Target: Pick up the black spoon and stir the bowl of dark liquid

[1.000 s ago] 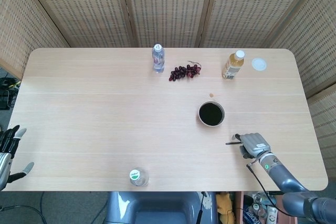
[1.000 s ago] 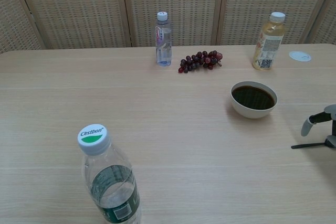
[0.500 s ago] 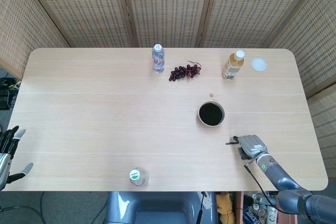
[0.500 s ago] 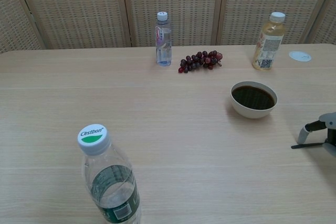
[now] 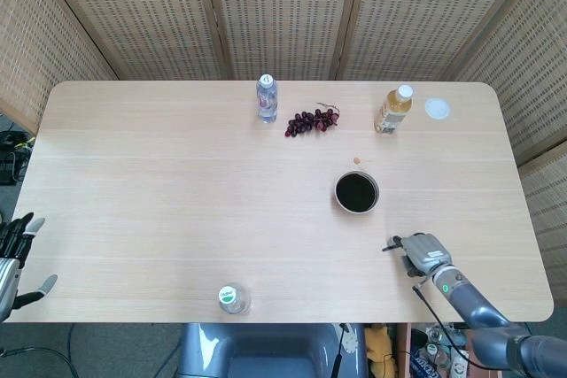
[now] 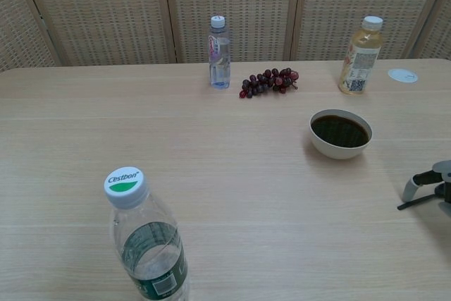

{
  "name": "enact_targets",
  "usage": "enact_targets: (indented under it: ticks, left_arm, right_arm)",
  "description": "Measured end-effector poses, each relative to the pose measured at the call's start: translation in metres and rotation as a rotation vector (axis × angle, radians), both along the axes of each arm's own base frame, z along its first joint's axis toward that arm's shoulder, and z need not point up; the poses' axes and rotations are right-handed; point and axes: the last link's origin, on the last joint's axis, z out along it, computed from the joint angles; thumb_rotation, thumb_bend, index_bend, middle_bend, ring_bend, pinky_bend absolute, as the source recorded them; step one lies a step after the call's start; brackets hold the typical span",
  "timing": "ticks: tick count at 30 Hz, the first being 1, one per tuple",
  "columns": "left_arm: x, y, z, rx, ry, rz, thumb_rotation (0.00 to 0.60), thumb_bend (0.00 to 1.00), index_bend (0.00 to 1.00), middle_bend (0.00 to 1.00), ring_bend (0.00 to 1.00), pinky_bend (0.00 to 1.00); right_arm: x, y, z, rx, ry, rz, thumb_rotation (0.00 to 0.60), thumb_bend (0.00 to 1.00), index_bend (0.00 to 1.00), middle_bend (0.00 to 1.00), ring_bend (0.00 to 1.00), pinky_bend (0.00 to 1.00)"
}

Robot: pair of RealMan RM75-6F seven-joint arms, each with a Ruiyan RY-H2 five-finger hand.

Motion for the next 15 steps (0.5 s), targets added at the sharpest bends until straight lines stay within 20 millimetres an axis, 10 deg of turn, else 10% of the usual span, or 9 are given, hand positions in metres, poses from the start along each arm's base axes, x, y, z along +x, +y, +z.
enact_targets:
  ticks: [7, 15]
  left_arm:
    - [-0.001, 0.0, 0.0, 0.001, 0.0, 0.004, 0.6, 0.26, 0.0, 0.0, 0.0, 0.0]
    - [-0.001, 0.0, -0.001, -0.004, -0.004, 0.005, 0.6, 0.26, 0.0, 0.0, 0.0, 0.0]
  right_arm:
    - [0.006, 0.001, 0.002, -0.022, -0.014, 0.026, 0.6, 0.82, 0.27, 0.87, 0.99, 1.0]
    - [0.027, -0.005, 0.022, -0.175, -0.085, 0.101, 0.6, 0.53, 0.45, 0.58, 0.58, 0.9]
